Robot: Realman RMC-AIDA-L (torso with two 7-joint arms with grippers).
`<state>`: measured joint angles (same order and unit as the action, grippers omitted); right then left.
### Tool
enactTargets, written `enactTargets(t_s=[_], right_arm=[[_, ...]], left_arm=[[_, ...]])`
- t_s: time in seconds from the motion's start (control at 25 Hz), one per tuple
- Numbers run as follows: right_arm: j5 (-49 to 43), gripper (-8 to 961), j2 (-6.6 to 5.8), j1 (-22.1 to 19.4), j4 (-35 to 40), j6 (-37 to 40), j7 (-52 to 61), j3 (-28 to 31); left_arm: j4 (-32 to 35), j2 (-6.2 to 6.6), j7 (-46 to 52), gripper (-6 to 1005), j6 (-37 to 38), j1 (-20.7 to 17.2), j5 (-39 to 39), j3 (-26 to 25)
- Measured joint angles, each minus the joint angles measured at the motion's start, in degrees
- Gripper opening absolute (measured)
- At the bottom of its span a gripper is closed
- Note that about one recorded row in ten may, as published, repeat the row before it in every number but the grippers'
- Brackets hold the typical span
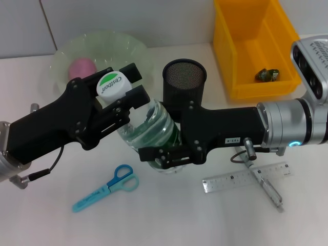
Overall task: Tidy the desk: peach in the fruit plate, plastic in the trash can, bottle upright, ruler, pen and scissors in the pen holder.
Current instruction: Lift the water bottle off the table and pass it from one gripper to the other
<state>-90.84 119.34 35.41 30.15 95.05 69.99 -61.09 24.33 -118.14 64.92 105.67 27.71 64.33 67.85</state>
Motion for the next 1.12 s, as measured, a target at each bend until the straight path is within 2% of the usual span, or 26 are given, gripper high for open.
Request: enactTargets(t_s=[0.84,1.12], right_arm=[[-2.55,835,-0.27,-0.62,1.1,1.38,2.82,-0.42],[-3.19,834,-0.26,-1.6,3.81,1.49,4.29,-0.62]], left_arm=[[0.11,0.11,-0.14,434,0.09,-0.46,-0.2,-0.27],[0.11,0.1,-0.18,435,0.07,-0.43,0.06,-0.28]])
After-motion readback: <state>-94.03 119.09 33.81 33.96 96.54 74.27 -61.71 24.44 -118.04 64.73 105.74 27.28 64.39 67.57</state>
